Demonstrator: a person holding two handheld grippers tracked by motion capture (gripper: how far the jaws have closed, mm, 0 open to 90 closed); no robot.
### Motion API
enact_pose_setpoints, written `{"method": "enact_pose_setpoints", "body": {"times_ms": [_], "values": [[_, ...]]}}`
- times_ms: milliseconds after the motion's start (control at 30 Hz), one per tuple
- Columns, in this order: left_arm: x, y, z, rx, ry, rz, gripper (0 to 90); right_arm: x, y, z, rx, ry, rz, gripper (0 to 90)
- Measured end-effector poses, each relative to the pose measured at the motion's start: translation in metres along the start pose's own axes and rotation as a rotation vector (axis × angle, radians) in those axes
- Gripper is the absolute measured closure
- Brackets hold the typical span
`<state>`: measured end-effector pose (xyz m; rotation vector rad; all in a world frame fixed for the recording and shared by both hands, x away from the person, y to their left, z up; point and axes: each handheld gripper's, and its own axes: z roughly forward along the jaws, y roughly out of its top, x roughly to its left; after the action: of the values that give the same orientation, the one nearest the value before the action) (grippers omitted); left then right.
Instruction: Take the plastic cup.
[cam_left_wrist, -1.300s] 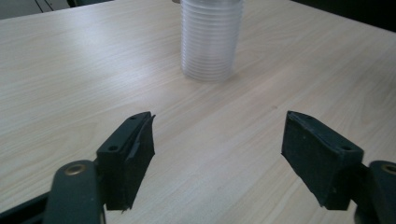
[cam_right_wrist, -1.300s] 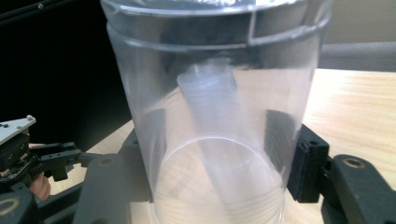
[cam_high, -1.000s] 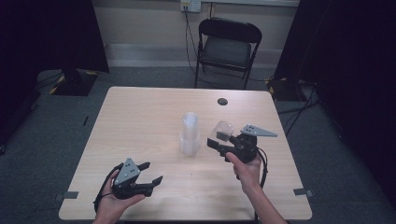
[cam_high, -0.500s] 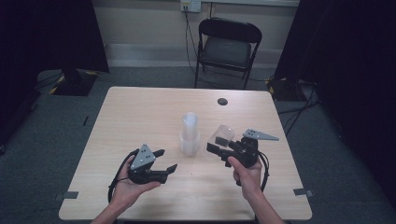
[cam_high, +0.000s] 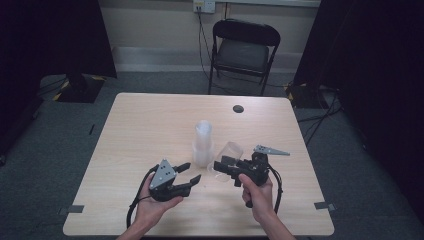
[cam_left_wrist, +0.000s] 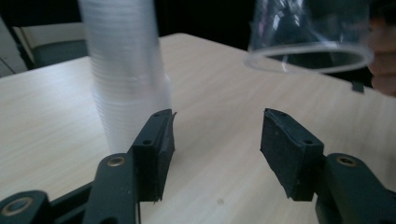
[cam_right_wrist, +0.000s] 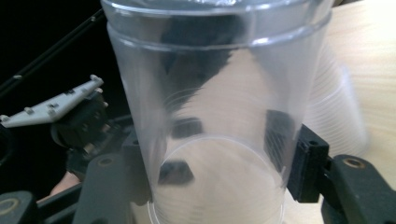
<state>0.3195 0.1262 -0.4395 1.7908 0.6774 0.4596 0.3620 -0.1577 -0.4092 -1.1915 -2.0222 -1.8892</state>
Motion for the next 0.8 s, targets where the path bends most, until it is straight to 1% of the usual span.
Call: {"method": "enact_pose_setpoints", "body": {"times_ms": [33, 67, 100, 133, 167, 200, 233, 267, 333, 367, 400, 433, 467, 500, 600, 667, 700, 733, 800], "values": [[-0.002, -0.001, -0.001, -0.017, -0.004, 0.006, 46.2, 0.001, -0.003, 0.002, 0.005, 0.014, 0.012, 39.3], [-0.002, -0.001, -0.001, -0.017, -0.004, 0.006, 46.3, 0.001, -0.003, 0.002, 0.005, 0.014, 0.012, 39.3], [-0.002, -0.001, -0.002, -0.033, -0.009, 0.026, 46.9, 0.002, -0.004, 0.005, 0.009, 0.034, 0.032, 39.3], [-0.002, -0.001, -0.002, -0.033, -0.009, 0.026, 47.9, 0.002, -0.004, 0.005, 0.009, 0.034, 0.032, 39.3], [-0.002, 0.000, -0.003, -0.048, -0.007, 0.038, 48.9, 0.003, -0.005, 0.007, 0.007, 0.052, 0.049, 39.3], [-0.002, 0.000, -0.003, -0.048, -0.007, 0.038, 50.2, 0.003, -0.005, 0.007, 0.007, 0.052, 0.049, 39.3], [-0.003, 0.000, -0.004, -0.072, -0.001, 0.057, 51.6, 0.005, -0.006, 0.009, 0.015, 0.059, 0.054, 39.2], [-0.003, 0.000, -0.004, -0.072, -0.001, 0.057, 52.4, 0.007, -0.006, 0.011, 0.021, 0.059, 0.050, 39.1], [-0.006, -0.001, -0.005, -0.107, 0.010, 0.070, 53.0, 0.007, -0.007, 0.012, 0.026, 0.060, 0.049, 38.9], [-0.010, -0.002, -0.004, -0.112, -0.012, 0.063, 52.9, 0.009, -0.008, 0.014, 0.033, 0.066, 0.053, 38.7], [-0.012, -0.003, -0.002, -0.113, -0.021, 0.066, 52.9, 0.010, -0.008, 0.015, 0.037, 0.069, 0.053, 38.7], [-0.014, -0.003, -0.001, -0.115, -0.012, 0.086, 53.3, 0.010, -0.009, 0.017, 0.040, 0.073, 0.059, 38.7], [-0.016, -0.003, 0.000, -0.119, -0.013, 0.098, 54.7, 0.011, -0.009, 0.018, 0.044, 0.076, 0.058, 38.7], [-0.018, -0.003, 0.001, -0.126, -0.019, 0.096, 55.9, 0.012, -0.010, 0.019, 0.048, 0.084, 0.062, 38.7], [-0.019, -0.003, 0.002, -0.131, -0.020, 0.099, 57.9, 0.014, -0.012, 0.021, 0.059, 0.095, 0.061, 38.7], [-0.021, -0.004, 0.004, -0.139, -0.019, 0.095, 59.7, 0.016, -0.014, 0.024, 0.066, 0.118, 0.063, 37.9], [-0.022, -0.004, 0.004, -0.142, -0.015, 0.104, 60.0, 0.017, -0.015, 0.025, 0.067, 0.120, 0.062, 37.8], [-0.022, -0.004, 0.004, -0.142, -0.015, 0.104, 60.3, 0.017, -0.016, 0.026, 0.071, 0.120, 0.065, 37.8], [-0.025, -0.004, 0.003, -0.166, 0.016, 0.132, 60.3, 0.016, -0.017, 0.027, 0.075, 0.128, 0.085, 37.8]]}}
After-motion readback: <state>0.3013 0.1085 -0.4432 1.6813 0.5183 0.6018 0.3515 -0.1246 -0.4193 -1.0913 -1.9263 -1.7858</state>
